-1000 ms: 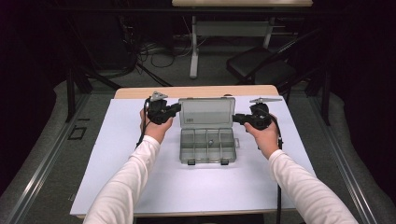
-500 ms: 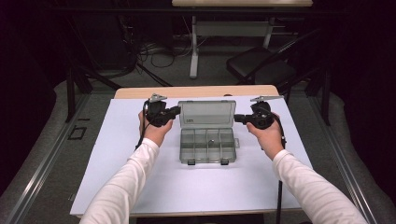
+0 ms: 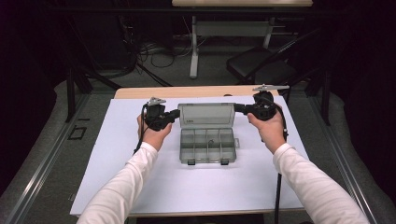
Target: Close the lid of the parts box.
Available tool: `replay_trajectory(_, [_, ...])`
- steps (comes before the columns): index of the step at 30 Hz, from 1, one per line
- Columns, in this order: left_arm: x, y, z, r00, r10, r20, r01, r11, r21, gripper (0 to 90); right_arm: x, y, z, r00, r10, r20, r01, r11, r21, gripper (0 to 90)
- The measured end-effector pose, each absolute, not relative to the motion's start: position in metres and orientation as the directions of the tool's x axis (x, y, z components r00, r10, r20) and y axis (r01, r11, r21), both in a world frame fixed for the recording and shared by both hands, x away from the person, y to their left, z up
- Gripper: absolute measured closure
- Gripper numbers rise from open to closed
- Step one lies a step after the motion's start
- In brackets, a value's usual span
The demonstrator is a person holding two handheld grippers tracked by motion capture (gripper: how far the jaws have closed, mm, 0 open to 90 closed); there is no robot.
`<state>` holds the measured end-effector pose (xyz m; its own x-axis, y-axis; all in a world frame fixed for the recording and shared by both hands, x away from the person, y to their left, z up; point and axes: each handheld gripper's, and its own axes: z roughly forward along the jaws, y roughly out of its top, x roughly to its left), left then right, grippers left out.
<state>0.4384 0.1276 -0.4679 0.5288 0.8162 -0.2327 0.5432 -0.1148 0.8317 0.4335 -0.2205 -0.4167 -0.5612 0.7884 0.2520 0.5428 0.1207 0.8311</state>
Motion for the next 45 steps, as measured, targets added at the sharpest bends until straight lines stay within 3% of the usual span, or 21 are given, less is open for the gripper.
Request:
replay_trajectory(8, [0.439, 0.129, -0.471, 0.532, 0.813, -0.235, 0.544, -0.116, 0.831, 87.8, 0.47, -0.208, -0.405, -0.489, 0.857, 0.161, 0.495, 0.12, 0.861, 86.0])
replay_trajectory(11, [0.439, 0.129, -0.471, 0.528, 0.814, -0.242, 0.547, -0.108, 0.83, 88.1, 0.492, -0.204, -0.41, -0.456, 0.861, 0.225, 0.562, 0.083, 0.823, 89.9])
replay_trajectory(14, [0.439, 0.13, -0.472, 0.531, 0.81, -0.25, 0.546, -0.101, 0.832, 88.2, 0.496, -0.198, -0.416, -0.48, 0.848, 0.226, 0.595, 0.125, 0.794, 90.0])
replay_trajectory(23, [0.43, 0.131, -0.472, 0.541, 0.805, -0.245, 0.548, -0.116, 0.828, 87.8, 0.491, -0.198, -0.428, -0.505, 0.831, 0.233, 0.616, 0.158, 0.772, 90.0])
replay_trajectory(30, [0.415, 0.138, -0.474, 0.564, 0.783, -0.262, 0.567, -0.137, 0.812, 82.7, 0.483, -0.198, -0.427, -0.527, 0.813, 0.248, 0.616, 0.164, 0.771, 90.0])
replay_trajectory(38, [0.395, 0.137, -0.474, 0.611, 0.721, -0.328, 0.597, -0.147, 0.789, 89.7, 0.47, -0.197, -0.43, -0.563, 0.784, 0.263, 0.622, 0.192, 0.759, 90.0])
replay_trajectory(45, [0.384, 0.127, -0.48, 0.616, 0.703, -0.356, 0.623, -0.158, 0.766, 90.0, 0.453, -0.199, -0.437, -0.587, 0.763, 0.271, 0.621, 0.209, 0.756, 90.0])
